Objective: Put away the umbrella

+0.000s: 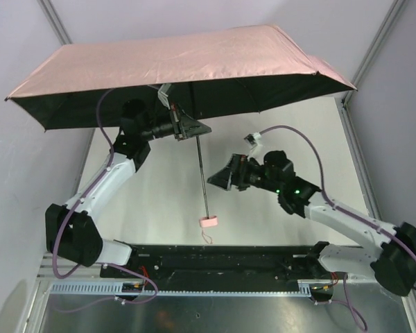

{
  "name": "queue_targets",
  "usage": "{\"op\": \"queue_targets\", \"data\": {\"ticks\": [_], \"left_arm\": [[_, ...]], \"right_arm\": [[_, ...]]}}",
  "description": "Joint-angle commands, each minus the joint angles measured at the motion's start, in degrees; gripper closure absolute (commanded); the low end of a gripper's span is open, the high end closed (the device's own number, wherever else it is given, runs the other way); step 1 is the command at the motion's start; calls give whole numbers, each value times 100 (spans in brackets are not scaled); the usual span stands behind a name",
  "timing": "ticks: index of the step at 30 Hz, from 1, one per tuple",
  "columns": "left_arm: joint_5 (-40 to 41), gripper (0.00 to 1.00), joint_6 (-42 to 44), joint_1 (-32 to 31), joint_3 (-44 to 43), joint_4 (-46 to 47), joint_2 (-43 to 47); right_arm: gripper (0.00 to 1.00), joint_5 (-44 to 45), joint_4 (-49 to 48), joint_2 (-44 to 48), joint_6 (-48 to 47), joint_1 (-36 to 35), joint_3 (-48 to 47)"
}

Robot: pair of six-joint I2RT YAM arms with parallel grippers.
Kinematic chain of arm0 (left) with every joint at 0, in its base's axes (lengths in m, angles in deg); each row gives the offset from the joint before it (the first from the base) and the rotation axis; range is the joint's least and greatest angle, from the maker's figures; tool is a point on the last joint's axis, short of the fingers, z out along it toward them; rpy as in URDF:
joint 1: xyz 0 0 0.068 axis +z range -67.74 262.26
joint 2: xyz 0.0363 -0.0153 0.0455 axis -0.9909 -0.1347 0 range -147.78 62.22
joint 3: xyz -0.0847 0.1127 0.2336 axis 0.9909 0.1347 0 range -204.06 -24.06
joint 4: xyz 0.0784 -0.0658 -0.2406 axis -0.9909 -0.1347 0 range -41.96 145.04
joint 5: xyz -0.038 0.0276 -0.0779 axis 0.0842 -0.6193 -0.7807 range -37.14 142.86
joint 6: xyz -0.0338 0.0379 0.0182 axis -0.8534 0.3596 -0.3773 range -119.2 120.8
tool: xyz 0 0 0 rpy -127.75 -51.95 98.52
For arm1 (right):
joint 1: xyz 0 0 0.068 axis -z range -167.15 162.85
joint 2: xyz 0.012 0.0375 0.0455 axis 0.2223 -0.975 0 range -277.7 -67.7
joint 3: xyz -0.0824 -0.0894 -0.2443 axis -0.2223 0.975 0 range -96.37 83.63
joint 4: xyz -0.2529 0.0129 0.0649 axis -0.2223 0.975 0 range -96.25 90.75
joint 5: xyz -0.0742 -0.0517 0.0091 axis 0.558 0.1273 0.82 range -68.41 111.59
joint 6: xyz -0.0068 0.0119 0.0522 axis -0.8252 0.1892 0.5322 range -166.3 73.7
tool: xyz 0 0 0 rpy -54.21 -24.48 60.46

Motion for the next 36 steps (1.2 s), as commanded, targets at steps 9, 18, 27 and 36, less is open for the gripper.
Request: {"op": "queue_targets", "data": {"ticks": [9, 18, 27, 36], "left_arm": [[-26, 100, 16, 262, 465, 678, 698], [-8, 100, 51, 353, 547, 721, 761], [-100, 61, 102, 408, 556, 773, 803], [-91, 22, 101, 527, 752, 918, 1098]], "right_arm": [[32, 502, -3596, -1342, 315, -655, -67], [80, -85, -4456, -2058, 792, -657, -321], [100, 212, -4446, -1866, 808, -690, -247], [100, 1070, -4099, -645, 683, -280, 135]]}}
